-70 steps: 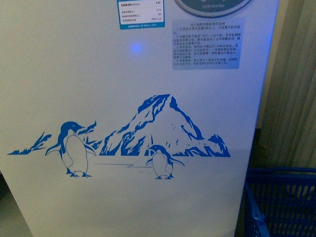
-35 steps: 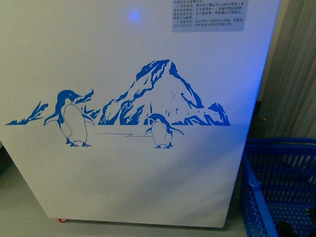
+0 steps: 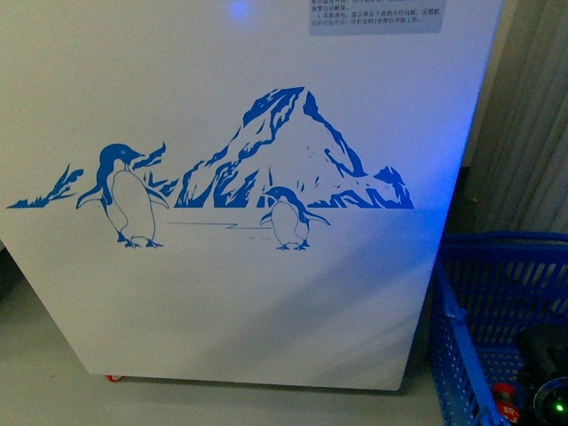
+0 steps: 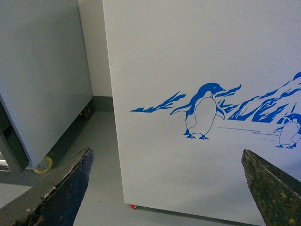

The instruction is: Put drink in fridge

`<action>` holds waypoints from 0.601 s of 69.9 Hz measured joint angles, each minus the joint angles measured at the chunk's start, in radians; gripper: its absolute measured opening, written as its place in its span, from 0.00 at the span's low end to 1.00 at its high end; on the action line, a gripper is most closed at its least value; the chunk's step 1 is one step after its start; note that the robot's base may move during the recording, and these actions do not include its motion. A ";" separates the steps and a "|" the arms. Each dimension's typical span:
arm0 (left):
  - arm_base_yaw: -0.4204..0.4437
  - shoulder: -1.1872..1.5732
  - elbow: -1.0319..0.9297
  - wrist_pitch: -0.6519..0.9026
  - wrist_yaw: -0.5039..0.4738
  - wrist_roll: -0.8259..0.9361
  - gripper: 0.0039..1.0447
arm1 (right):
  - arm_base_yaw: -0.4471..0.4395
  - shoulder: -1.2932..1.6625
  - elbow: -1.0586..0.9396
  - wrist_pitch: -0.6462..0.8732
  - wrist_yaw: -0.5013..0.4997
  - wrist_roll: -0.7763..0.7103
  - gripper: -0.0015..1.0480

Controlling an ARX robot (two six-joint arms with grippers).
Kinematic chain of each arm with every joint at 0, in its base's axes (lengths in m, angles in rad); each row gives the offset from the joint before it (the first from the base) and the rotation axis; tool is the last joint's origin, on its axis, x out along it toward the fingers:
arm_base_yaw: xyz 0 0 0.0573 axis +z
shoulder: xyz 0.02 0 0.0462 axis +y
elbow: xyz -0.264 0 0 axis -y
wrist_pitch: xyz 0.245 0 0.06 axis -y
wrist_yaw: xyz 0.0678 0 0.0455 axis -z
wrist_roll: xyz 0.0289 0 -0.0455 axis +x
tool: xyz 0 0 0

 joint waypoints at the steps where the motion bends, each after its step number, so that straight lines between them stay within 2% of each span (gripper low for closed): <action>1: 0.000 0.000 0.000 0.000 0.000 0.000 0.92 | 0.002 0.003 0.004 -0.007 0.006 -0.001 0.93; 18: 0.000 0.000 0.000 0.000 0.000 0.000 0.92 | 0.015 0.035 0.013 -0.060 0.094 -0.026 0.92; 34: 0.000 0.000 0.000 0.000 0.000 0.000 0.92 | 0.005 0.011 -0.080 -0.042 0.116 -0.061 0.63; 42: 0.000 0.000 0.000 0.000 0.000 0.000 0.92 | -0.009 -0.050 -0.153 -0.017 0.110 -0.080 0.51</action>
